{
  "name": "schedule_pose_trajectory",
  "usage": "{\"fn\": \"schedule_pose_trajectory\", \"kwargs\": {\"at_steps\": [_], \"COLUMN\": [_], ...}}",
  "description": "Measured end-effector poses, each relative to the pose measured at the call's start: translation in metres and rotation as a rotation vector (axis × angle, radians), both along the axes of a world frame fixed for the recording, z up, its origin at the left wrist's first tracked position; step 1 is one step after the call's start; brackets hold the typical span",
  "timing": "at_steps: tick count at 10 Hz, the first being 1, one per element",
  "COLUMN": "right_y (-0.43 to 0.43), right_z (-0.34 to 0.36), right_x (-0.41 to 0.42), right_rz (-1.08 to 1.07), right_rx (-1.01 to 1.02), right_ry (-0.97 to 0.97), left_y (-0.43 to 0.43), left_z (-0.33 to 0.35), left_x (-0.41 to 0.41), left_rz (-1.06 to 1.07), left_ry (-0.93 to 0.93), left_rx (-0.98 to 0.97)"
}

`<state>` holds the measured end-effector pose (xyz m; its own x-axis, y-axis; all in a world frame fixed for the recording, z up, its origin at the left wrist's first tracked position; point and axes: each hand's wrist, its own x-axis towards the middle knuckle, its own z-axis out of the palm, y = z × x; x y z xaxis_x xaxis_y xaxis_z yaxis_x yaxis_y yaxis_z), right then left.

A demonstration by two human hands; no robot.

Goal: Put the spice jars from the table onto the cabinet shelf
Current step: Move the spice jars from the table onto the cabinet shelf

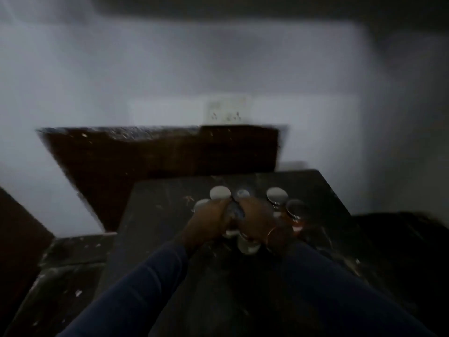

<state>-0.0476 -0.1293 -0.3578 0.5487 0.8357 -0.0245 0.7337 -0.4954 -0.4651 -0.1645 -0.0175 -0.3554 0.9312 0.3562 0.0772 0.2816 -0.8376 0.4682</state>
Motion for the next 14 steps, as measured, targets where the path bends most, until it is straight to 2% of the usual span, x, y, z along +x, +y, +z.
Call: {"fn": "schedule_pose_trajectory", "kwargs": {"at_steps": [1,3,5,7,8,9,10,11,12,14], "right_y": [-0.036,-0.088,-0.104,-0.112,-0.12,-0.124,-0.122,-0.117,-0.111,-0.109], "right_z": [-0.026,-0.066,-0.083,-0.084,-0.085,-0.087,-0.095,-0.107,-0.116,-0.127], "right_x": [-0.003,-0.037,-0.032,0.005,0.027,0.049,0.064,0.077,0.085,0.084], "right_rz": [-0.147,-0.304,-0.4,-0.535,-0.586,-0.468,-0.325,-0.246,-0.191,-0.166], "right_rx": [-0.022,0.069,0.145,0.302,0.387,0.427,0.398,0.313,0.275,0.367], "right_ry": [0.125,0.309,0.365,0.377,0.35,0.377,0.423,0.461,0.512,0.525], "left_y": [-0.026,-0.063,-0.083,-0.089,-0.086,-0.08,-0.074,-0.08,-0.086,-0.092], "left_z": [-0.045,-0.089,-0.107,-0.105,-0.097,-0.091,-0.09,-0.099,-0.107,-0.1], "left_x": [0.008,0.006,0.005,0.01,0.019,0.041,0.061,0.072,0.072,0.065], "left_rz": [-0.051,-0.009,0.141,0.241,0.254,0.164,0.079,0.073,0.145,0.134], "left_ry": [-0.044,0.075,0.032,-0.043,-0.128,-0.071,0.14,0.288,0.222,0.059], "left_rx": [-0.097,-0.234,-0.378,-0.375,-0.215,0.063,0.17,0.198,0.163,0.113]}}
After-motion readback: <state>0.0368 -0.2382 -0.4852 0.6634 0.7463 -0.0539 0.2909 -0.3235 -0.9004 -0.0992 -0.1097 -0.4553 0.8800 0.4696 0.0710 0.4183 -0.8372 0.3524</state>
